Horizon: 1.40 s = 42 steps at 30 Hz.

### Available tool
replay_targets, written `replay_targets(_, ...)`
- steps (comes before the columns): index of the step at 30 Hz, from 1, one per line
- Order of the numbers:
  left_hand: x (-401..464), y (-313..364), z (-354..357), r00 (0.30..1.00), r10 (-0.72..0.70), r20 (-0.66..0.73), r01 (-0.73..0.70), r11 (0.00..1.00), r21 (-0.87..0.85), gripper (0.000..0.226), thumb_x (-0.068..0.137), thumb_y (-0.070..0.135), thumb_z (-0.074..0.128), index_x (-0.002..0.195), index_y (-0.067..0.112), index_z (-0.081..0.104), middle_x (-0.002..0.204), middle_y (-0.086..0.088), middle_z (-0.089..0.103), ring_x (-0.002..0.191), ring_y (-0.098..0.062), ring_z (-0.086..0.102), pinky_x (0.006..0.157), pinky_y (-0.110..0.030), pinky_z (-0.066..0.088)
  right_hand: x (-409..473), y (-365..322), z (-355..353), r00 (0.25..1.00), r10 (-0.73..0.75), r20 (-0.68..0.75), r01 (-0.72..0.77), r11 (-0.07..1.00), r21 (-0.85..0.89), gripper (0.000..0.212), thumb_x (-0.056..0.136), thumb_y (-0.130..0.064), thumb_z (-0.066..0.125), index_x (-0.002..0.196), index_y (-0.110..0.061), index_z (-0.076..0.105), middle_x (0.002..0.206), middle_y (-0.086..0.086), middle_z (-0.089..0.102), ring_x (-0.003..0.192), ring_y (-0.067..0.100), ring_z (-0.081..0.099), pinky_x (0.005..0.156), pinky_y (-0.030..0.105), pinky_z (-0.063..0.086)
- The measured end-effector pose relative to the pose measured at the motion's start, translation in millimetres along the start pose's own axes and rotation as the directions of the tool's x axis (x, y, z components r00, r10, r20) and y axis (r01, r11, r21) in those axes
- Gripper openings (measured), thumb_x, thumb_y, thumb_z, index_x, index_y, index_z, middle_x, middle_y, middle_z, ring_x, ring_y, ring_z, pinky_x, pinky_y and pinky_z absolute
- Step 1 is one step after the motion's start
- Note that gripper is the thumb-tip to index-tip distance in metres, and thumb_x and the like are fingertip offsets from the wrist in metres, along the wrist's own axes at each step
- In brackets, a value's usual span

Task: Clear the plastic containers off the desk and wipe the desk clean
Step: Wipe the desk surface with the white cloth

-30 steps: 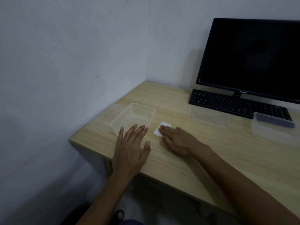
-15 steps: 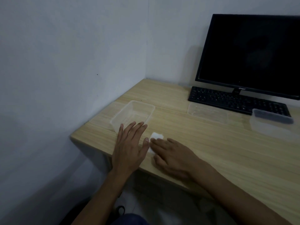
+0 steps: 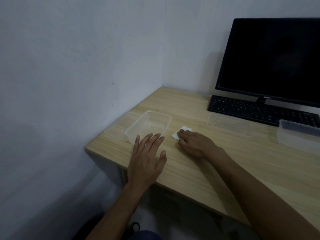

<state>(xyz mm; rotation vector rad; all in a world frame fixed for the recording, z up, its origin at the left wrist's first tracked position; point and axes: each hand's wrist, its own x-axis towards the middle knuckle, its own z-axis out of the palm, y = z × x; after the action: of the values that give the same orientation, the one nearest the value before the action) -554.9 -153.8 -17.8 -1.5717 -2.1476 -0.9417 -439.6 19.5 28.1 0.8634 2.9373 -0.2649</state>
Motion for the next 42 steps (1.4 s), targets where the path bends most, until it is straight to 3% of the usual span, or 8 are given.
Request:
replay_targets(4,1,0,0,1.000,-0.008,-0.005,0.008,1.000,-0.013,0.047,0.094,0.037,0.036,0.131,0.017,0.055,0.138,0.001,0.053,0.134,-0.016,0.040,0.119,-0.040,0.009,8,-7,7,0.999,-0.042,-0.001,0.042,0.999,-0.003,0.059,0.102,-0.046,0.020,0.154,-0.020,0.012,0.161,0.000,0.010,0.147,0.016,0.013,0.117,0.033,0.013)
replay_targets(11,0,-1,1,1.000,0.007,0.001,-0.007,1.000,0.015,0.048,0.095,0.039,0.034,0.132,0.017,0.055,0.138,0.001,0.053,0.134,-0.016,0.040,0.119,-0.042,0.011,-38,-21,28,0.949,-0.316,0.014,0.317,0.949,-0.011,0.072,0.088,-0.061,0.006,0.153,-0.029,0.009,0.161,-0.007,0.010,0.146,0.004,0.007,0.119,0.030,0.005)
replay_targets(20,0,0,0,1.000,0.007,-0.004,-0.007,1.000,0.008,0.047,0.093,0.038,0.037,0.131,0.018,0.055,0.138,0.002,0.053,0.134,-0.015,0.040,0.119,-0.042,0.010,-1,-8,13,0.978,-0.208,-0.002,0.208,0.978,-0.018,0.054,0.102,-0.041,0.020,0.154,-0.026,0.013,0.161,-0.005,0.013,0.146,0.007,0.011,0.119,0.032,0.007)
replay_targets(27,1,-2,2,1.000,0.010,-0.001,-0.010,1.000,0.016,0.047,0.092,0.039,0.037,0.130,0.019,0.056,0.137,0.002,0.054,0.135,-0.014,0.038,0.120,-0.040,0.006,38,9,4,0.985,-0.167,0.033,0.168,0.984,-0.053,0.054,0.103,-0.040,0.020,0.154,-0.024,0.012,0.161,-0.004,0.009,0.147,0.010,0.010,0.119,0.034,0.006)
replay_targets(42,1,-4,4,1.000,0.023,0.006,-0.023,0.999,0.034,0.047,0.095,0.042,0.034,0.132,0.021,0.054,0.138,0.002,0.054,0.134,-0.015,0.040,0.119,-0.042,0.007,-52,-15,18,0.889,-0.451,0.077,0.454,0.890,-0.029,0.053,0.102,-0.044,0.019,0.152,-0.030,0.008,0.158,-0.013,0.009,0.144,-0.002,0.003,0.120,0.031,0.001)
